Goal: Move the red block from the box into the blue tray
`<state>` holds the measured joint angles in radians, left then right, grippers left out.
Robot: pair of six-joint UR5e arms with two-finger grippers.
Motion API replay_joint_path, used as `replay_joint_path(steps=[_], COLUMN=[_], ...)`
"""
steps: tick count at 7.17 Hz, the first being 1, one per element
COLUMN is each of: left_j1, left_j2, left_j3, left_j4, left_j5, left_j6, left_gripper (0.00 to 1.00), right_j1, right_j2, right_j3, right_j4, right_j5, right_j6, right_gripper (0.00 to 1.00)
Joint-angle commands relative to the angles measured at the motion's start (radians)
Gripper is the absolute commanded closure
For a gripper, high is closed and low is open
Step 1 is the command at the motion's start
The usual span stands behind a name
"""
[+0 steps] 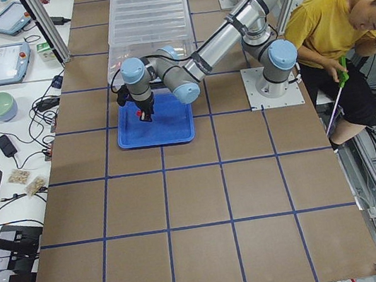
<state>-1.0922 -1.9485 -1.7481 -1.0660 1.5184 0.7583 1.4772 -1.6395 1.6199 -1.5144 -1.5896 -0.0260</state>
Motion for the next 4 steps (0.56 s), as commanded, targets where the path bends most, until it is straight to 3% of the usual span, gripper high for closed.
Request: replay_joint_path(steps=[1, 4], left_j1=[0.015, -0.032], left_j2=[0.0, 0.122], left_j3=[0.005, 0.041], left_j4=[-0.005, -0.055], left_j5=[-0.001, 0.002], left_j6=[-0.014, -0.075], left_gripper=[0.18, 0.08], right_j1=[0.0, 0.0], right_j2=[0.001, 0.001], right_j3=[0.0, 0.0], right_j4=[-0.001, 0.0], right_j5=[0.002, 0.0], right_j6=[0.0, -0.002], right_gripper=[0.0, 0.0])
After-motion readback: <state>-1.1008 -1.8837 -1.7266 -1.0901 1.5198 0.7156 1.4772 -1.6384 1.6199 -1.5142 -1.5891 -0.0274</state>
